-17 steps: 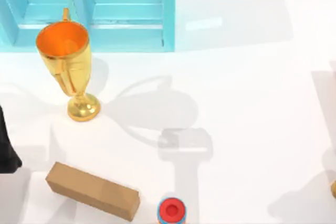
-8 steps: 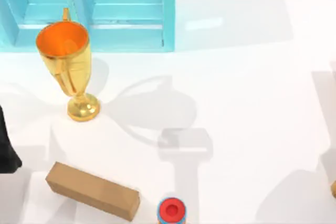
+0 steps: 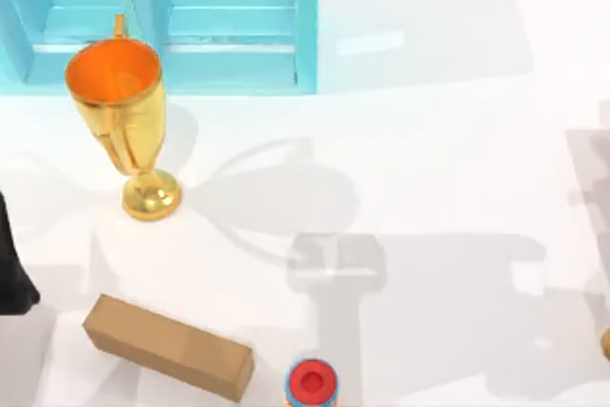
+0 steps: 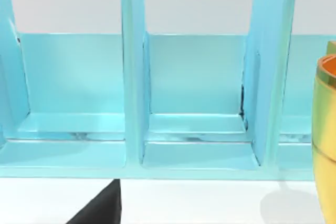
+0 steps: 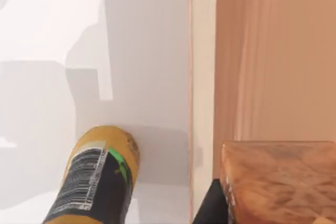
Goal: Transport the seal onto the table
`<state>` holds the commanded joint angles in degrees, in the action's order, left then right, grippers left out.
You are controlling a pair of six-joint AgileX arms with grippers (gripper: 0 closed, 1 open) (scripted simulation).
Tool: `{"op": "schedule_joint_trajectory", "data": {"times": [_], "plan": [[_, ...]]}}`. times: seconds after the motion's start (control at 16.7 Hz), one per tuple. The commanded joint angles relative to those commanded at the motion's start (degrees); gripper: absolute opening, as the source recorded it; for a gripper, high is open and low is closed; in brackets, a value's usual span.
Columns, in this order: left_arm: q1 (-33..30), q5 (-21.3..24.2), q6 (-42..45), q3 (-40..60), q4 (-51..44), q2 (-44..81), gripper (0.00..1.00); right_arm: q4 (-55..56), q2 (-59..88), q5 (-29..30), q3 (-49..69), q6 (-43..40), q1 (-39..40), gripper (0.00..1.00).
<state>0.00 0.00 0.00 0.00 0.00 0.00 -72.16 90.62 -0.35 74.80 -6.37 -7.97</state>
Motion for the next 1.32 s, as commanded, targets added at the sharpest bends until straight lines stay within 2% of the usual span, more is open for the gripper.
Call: {"op": "schedule_joint_trajectory", "data": {"times": [0.3, 0.72, 1.32], "plan": [[0.00, 0.00, 0.00, 0.00, 0.00, 0.00, 1.00, -7.84, -2.57, 0.25, 3.38, 6.90, 7.74, 0.00], [0.00, 0.00, 0.00, 0.00, 0.00, 0.00, 1.00, -7.23, -0.48, 0.24, 5.02, 8.43, 9.06, 0.00], [0.00, 0.00, 0.00, 0.00, 0.00, 0.00, 1.00, 0.65, 26.85, 0.77, 25.41, 28.20, 28.11, 0.00]]}}
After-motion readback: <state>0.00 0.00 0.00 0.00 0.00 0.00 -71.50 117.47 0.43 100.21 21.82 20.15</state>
